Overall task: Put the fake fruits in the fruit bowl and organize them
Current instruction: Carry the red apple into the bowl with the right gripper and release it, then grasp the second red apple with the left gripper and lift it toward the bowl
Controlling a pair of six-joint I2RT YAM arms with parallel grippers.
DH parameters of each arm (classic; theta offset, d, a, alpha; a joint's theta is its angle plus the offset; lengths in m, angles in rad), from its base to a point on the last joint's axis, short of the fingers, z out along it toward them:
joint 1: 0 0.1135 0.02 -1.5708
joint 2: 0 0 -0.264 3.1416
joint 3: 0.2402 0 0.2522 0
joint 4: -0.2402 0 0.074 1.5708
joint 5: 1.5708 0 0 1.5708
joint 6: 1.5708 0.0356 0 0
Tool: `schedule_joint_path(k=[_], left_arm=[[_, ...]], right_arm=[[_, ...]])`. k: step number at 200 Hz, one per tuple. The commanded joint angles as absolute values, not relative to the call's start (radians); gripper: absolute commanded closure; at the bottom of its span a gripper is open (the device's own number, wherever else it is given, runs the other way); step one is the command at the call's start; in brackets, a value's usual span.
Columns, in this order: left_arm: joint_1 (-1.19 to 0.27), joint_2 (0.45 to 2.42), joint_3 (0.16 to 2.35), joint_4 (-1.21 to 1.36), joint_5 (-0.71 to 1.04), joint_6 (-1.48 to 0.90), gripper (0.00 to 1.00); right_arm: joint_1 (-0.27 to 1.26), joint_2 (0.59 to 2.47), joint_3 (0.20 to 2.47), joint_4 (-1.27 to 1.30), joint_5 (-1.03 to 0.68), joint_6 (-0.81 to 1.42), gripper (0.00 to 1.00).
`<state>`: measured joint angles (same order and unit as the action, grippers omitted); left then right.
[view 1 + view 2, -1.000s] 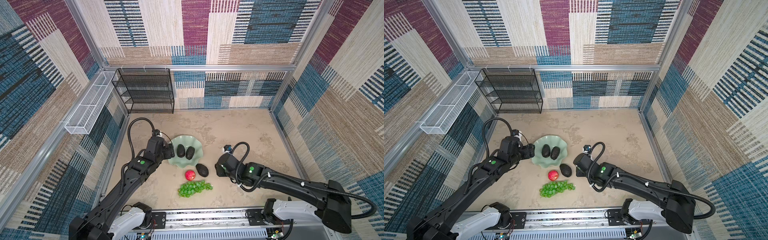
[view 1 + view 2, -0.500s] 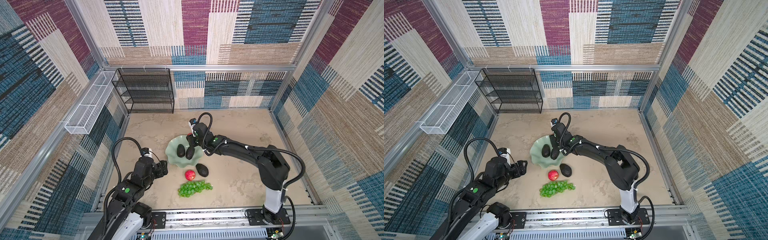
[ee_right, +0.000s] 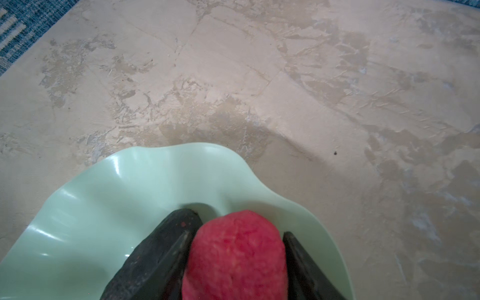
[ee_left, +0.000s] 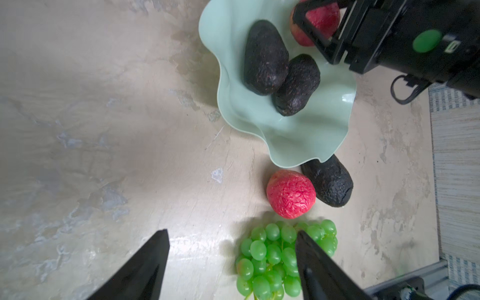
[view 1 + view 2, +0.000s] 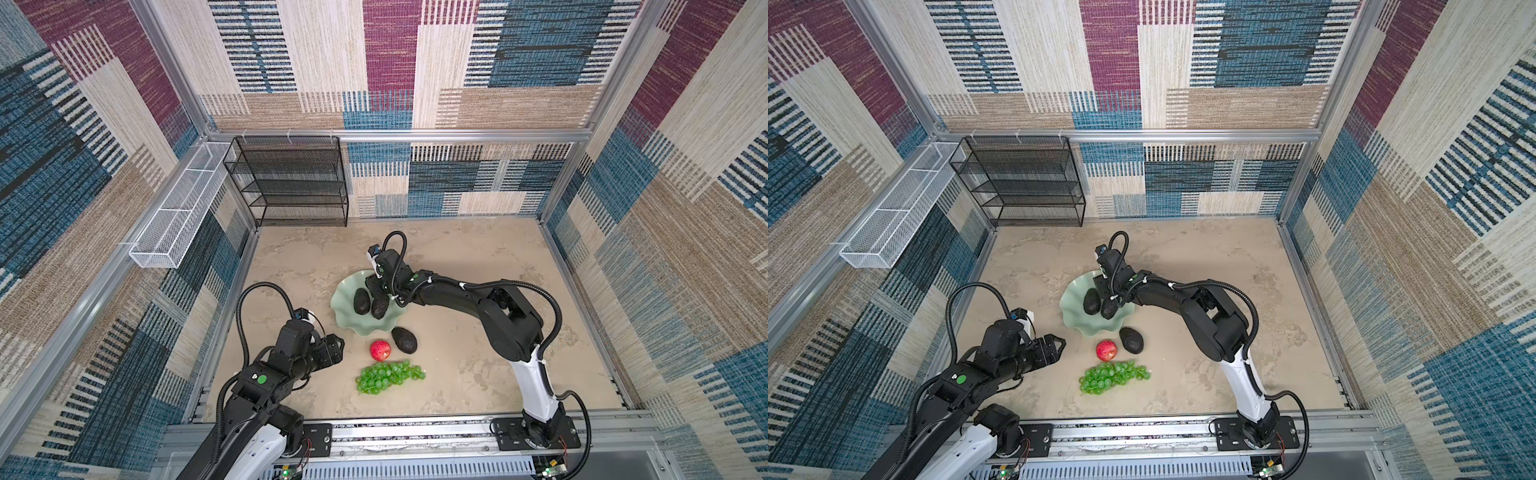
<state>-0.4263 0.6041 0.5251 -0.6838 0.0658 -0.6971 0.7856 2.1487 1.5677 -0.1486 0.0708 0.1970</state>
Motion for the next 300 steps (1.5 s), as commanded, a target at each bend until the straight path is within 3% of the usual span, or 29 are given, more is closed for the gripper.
schedule_joint_path(k=[1, 47, 92, 115, 160, 203, 255, 300], left_arm=[[-0.441, 0.618, 0.508, -0.613, 0.102, -0.746, 0.2], [-0.507, 0.669, 0.488, -0.549, 0.084, -0.79, 0.21], [-0.631, 0.855, 0.529, -0.434, 0.043, -0.807, 0.21], [-0.699, 0.959, 0.578, -0.406, -0.009, -0.803, 0.2], [-0.766, 1.158, 0.637, -0.315, -0.024, -0.787, 0.18], [-0.782, 1.284, 0.678, -0.301, -0.047, -0.767, 0.19], [-0.787, 1.307, 0.655, -0.299, -0.045, -0.773, 0.3], [-0.788, 1.214, 0.595, -0.32, -0.051, -0.784, 0.47]], right_arm=[[0.787, 2.152, 1.571, -0.103, 0.057, 0.215, 0.37], [0.771, 2.057, 1.53, -0.094, 0.063, 0.219, 0.28], [0.74, 1.72, 1.272, -0.011, 0.091, 0.231, 0.08], [0.732, 1.539, 1.099, 0.006, 0.101, 0.261, 0.03], [0.721, 1.278, 0.853, -0.021, 0.155, 0.34, 0.0], [0.704, 1.126, 0.766, -0.05, 0.2, 0.368, 0.0], [0.698, 1.068, 0.75, -0.06, 0.221, 0.357, 0.0], [0.698, 1.08, 0.756, -0.038, 0.204, 0.352, 0.0]])
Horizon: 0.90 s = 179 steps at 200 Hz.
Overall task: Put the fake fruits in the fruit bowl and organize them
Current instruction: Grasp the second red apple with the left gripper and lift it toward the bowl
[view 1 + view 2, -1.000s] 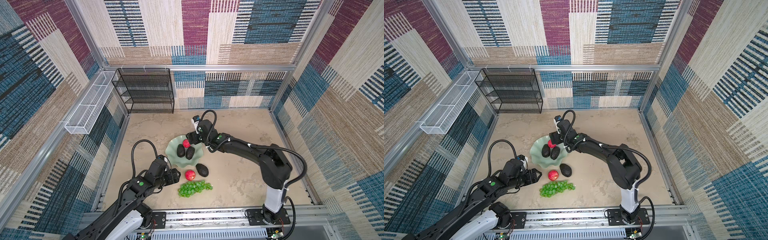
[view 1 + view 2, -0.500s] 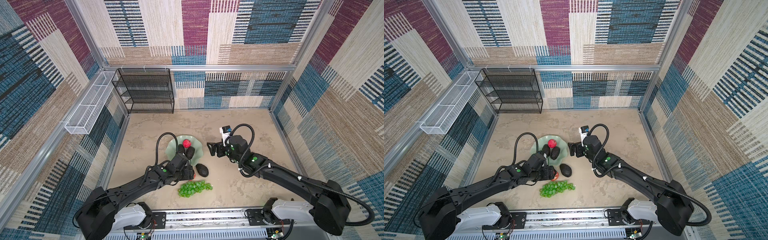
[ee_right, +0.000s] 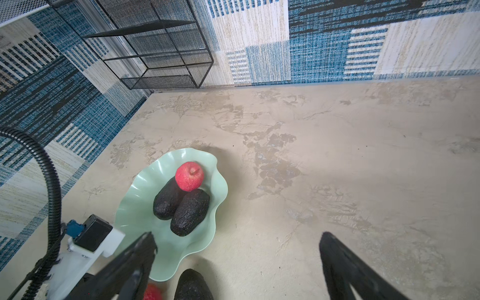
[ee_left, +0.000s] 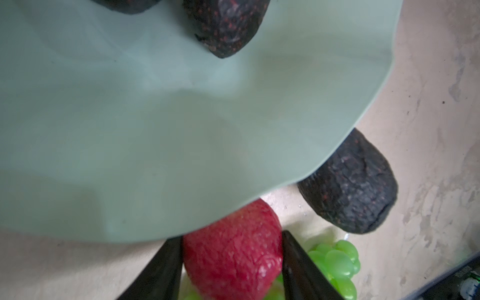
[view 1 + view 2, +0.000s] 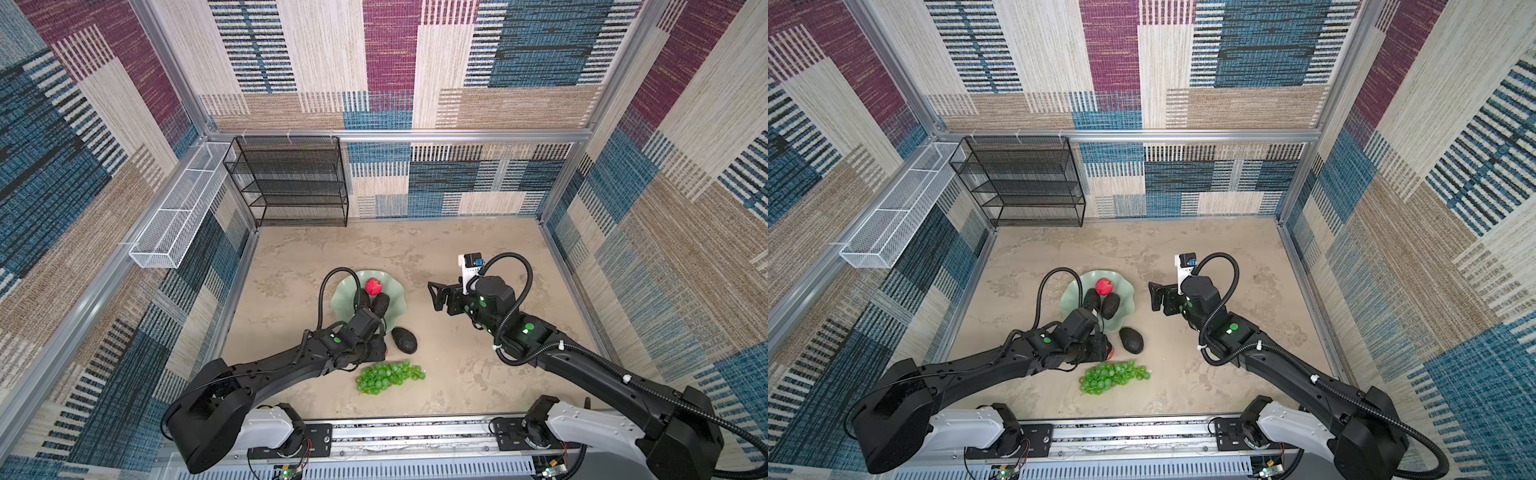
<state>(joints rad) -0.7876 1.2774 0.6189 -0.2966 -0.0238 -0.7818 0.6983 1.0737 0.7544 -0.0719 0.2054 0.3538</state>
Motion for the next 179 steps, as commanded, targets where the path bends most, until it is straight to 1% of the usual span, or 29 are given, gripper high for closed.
schedule_joint_path(k=[1, 18, 62, 83, 96, 113, 161, 179], left_arm=[[-0.788, 1.209, 0.593, -0.322, -0.053, -0.785, 0.47], [-0.787, 1.094, 0.574, -0.39, -0.085, -0.785, 0.48], [-0.785, 0.713, 0.595, -0.741, -0.219, -0.775, 0.49], [-0.769, 0.628, 0.645, -0.795, -0.272, -0.728, 0.47], [-0.742, 0.656, 0.678, -0.773, -0.288, -0.678, 0.46], [-0.685, 0.762, 0.734, -0.707, -0.284, -0.605, 0.45], [-0.448, 1.112, 0.871, -0.403, -0.106, -0.42, 0.45], [-0.414, 1.22, 0.928, -0.354, -0.099, -0.37, 0.46]], right_arm=[[0.698, 1.081, 0.757, -0.038, 0.204, 0.352, 0.0], [0.698, 1.096, 0.76, -0.034, 0.198, 0.35, 0.0], [0.697, 1.133, 0.781, -0.018, 0.178, 0.344, 0.0], [0.696, 1.162, 0.802, -0.013, 0.166, 0.337, 0.0], [0.696, 1.178, 0.809, -0.008, 0.155, 0.336, 0.0], [0.697, 1.19, 0.806, 0.0, 0.131, 0.338, 0.0], [0.697, 1.202, 0.766, -0.021, 0.022, 0.301, 0.01], [0.697, 1.194, 0.751, -0.039, -0.016, 0.284, 0.02]])
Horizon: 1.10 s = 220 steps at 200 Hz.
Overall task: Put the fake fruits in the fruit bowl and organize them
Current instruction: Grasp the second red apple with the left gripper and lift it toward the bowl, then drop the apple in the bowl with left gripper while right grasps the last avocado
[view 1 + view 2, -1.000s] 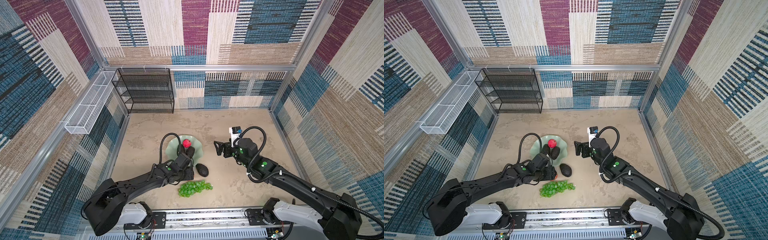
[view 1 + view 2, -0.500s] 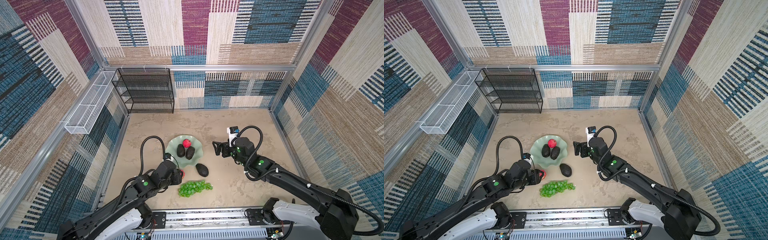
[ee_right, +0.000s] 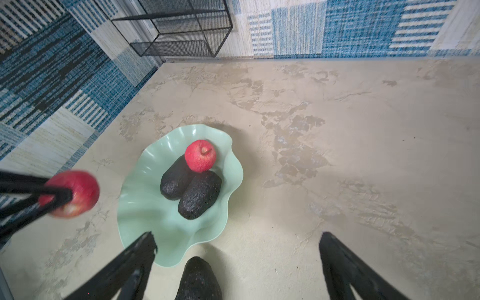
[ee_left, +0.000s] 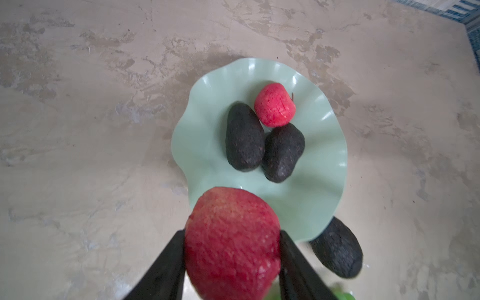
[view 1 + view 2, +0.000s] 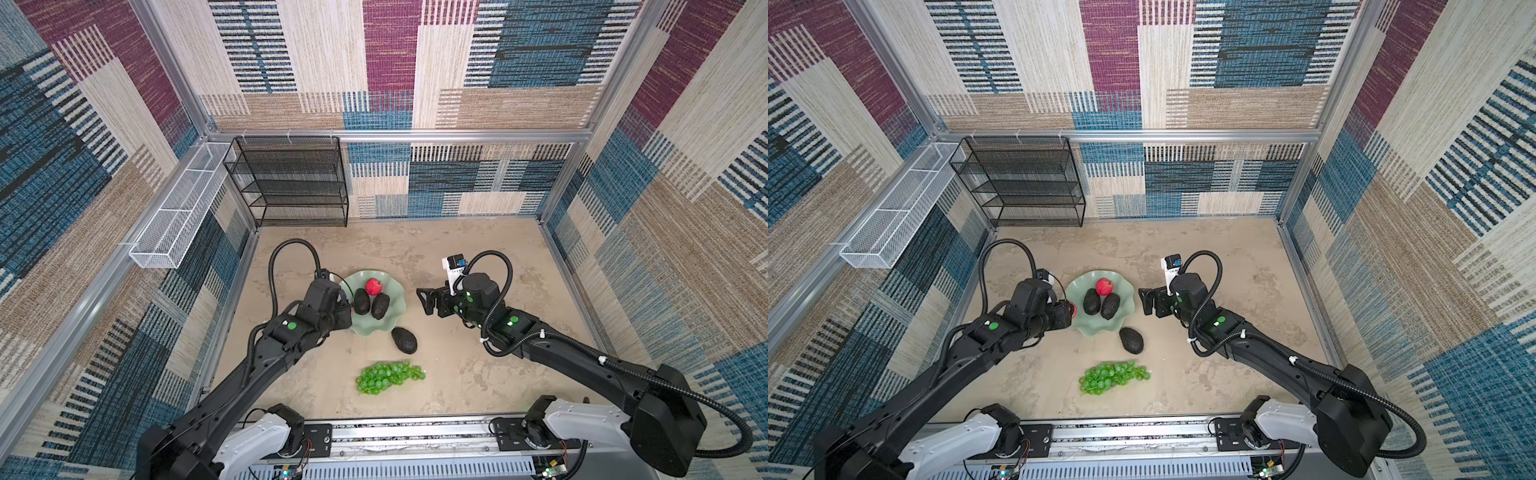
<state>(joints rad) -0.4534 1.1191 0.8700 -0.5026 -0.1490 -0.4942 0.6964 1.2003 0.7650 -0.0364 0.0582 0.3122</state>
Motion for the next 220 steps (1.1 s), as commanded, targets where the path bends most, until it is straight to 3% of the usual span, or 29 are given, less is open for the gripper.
schedule_joint_path(k=[1, 42, 117, 167, 220], left_arm=[[-0.413, 1.226, 0.929, -0.351, -0.099, -0.368, 0.46], [-0.386, 1.426, 1.027, -0.343, -0.06, -0.341, 0.47], [-0.385, 1.564, 1.039, -0.341, -0.075, -0.375, 0.47], [-0.384, 1.609, 1.062, -0.354, -0.065, -0.391, 0.35], [-0.386, 1.531, 1.065, -0.37, -0.061, -0.4, 0.26]], right_arm=[[0.698, 1.194, 0.751, -0.04, -0.02, 0.283, 0.02], [0.71, 1.193, 0.706, -0.071, -0.126, 0.273, 0.05], [0.864, 1.249, 0.622, -0.061, -0.098, 0.322, 0.06], [0.882, 1.319, 0.609, 0.01, -0.066, 0.339, 0.06], [0.884, 1.446, 0.656, 0.066, -0.055, 0.346, 0.11]])
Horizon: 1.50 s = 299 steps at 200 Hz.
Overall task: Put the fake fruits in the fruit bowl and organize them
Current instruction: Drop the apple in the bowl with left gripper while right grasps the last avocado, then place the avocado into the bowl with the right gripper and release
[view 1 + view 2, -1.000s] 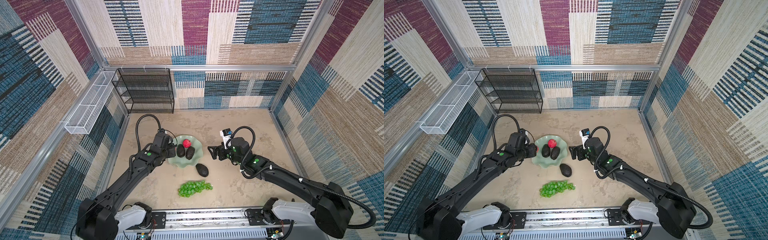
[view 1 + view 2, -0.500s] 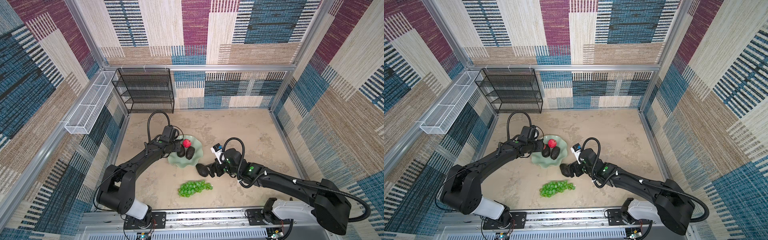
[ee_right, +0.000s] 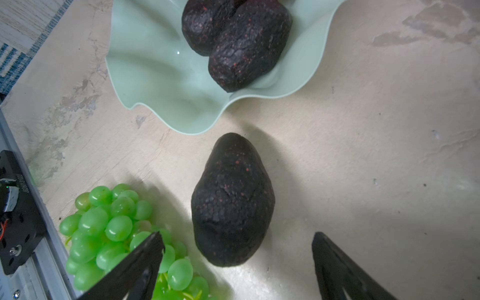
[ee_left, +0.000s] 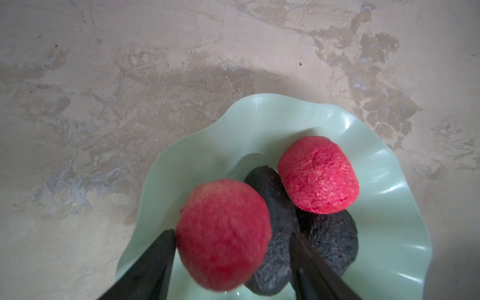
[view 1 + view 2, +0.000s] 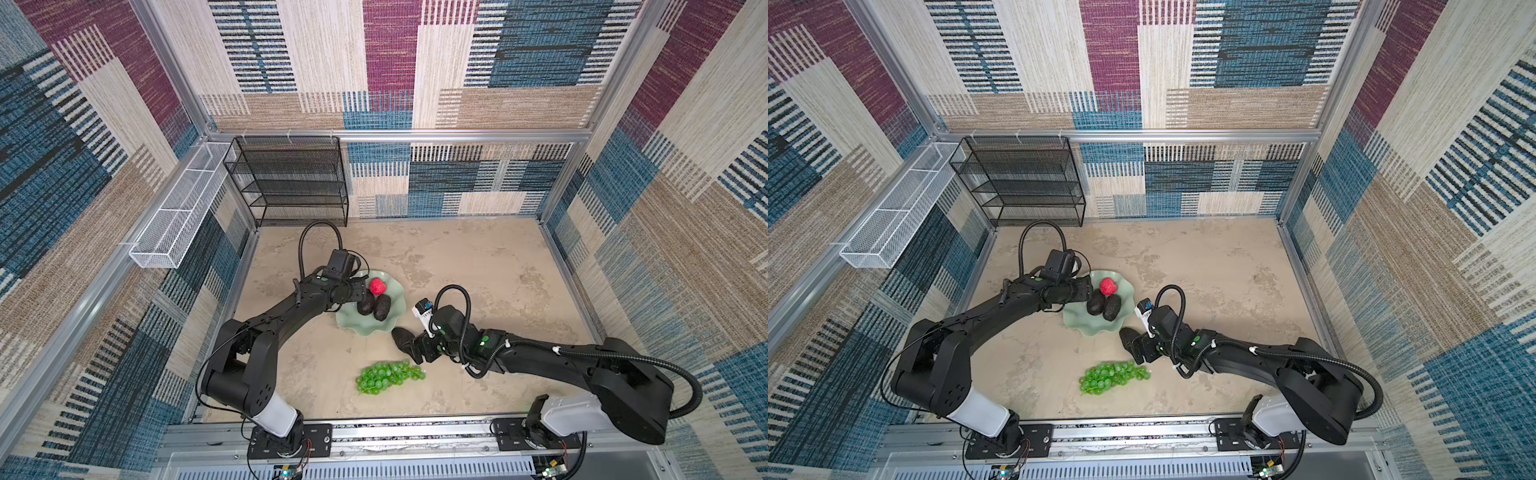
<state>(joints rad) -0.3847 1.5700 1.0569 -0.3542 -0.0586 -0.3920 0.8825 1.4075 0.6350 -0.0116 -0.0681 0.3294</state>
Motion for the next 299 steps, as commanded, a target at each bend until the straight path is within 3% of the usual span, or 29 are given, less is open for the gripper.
schedule_joint_path(k=[1, 26, 60, 96, 130, 152, 239, 299], left_arm=[[-0.385, 1.528, 1.065, -0.371, -0.061, -0.4, 0.26], [-0.385, 1.438, 1.055, -0.386, -0.099, -0.406, 0.25], [-0.384, 1.241, 0.991, -0.352, -0.184, -0.424, 0.22], [-0.383, 1.033, 0.862, -0.282, -0.274, -0.433, 0.19], [-0.376, 0.882, 0.734, -0.273, -0.303, -0.458, 0.17], [-0.374, 0.814, 0.675, -0.295, -0.292, -0.483, 0.17], [-0.371, 0.551, 0.611, -0.48, -0.277, -0.519, 0.16], [-0.371, 0.438, 0.585, -0.518, -0.172, -0.523, 0.16]], right_arm=[[0.884, 1.448, 0.656, 0.066, -0.055, 0.347, 0.11], [0.887, 1.509, 0.681, 0.091, -0.058, 0.347, 0.18], [0.891, 1.566, 0.695, 0.096, -0.056, 0.352, 0.4], [0.891, 1.451, 0.629, 0.001, -0.002, 0.376, 0.53], [0.891, 1.195, 0.606, -0.146, 0.085, 0.343, 0.54], [0.891, 1.158, 0.684, -0.135, 0.089, 0.245, 0.54], [0.891, 1.699, 1.104, 0.045, -0.136, -0.05, 0.55], [0.892, 1.848, 1.16, 0.049, -0.185, -0.071, 0.49]])
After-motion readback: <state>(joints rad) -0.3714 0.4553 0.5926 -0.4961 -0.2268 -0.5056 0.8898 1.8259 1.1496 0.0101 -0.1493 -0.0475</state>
